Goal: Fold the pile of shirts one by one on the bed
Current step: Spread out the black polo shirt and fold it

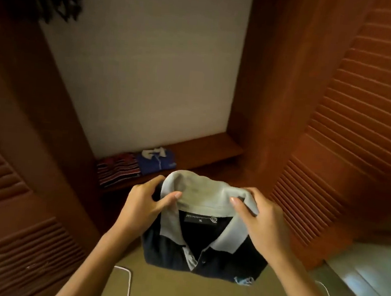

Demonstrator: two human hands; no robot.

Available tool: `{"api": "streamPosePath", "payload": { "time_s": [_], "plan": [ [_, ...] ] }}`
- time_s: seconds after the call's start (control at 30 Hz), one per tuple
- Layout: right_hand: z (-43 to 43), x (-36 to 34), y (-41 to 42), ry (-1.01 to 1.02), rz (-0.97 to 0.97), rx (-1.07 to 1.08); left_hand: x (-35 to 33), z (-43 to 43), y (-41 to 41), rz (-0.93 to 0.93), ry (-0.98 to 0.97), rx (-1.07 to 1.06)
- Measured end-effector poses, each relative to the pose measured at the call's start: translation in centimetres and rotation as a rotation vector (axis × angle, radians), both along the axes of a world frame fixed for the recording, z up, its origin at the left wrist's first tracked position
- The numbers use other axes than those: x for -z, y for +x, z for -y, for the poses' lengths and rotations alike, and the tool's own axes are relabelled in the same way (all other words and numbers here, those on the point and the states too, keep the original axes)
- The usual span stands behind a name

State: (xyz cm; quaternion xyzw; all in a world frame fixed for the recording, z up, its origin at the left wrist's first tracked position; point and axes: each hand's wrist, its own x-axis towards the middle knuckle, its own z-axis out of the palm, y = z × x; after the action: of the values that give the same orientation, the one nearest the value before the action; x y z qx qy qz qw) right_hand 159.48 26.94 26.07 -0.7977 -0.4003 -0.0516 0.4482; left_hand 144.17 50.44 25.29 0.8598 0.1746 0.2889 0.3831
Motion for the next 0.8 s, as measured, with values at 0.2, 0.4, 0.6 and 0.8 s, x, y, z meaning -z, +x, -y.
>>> {"api": "streamPosePath", "payload": {
  "time_s": [0.2,0.4,0.6,0.8],
  "plan": [
    [-5.7,-0.7,10.6,-0.03,-0.022,-0.258,0.8,-0.2,4.7,0.025,-0.131,-0.258],
    [-12.7,1.6,17.5,-0.058,-0.05,-0.385,2.9,-3.7,9.5,-0.002,-0.248,-0.371],
    [-23.9,5.7,24.1,-0.114,-0.06,-0.408,6.7,-13.7,15.4,-0.031,-0.278,-0.414],
    [-40.4,14.1,31.0,-0.143,-0.12,-0.429,14.1,-30.5,22.4,-0.118,-0.316,-0.39]
  ]
}}
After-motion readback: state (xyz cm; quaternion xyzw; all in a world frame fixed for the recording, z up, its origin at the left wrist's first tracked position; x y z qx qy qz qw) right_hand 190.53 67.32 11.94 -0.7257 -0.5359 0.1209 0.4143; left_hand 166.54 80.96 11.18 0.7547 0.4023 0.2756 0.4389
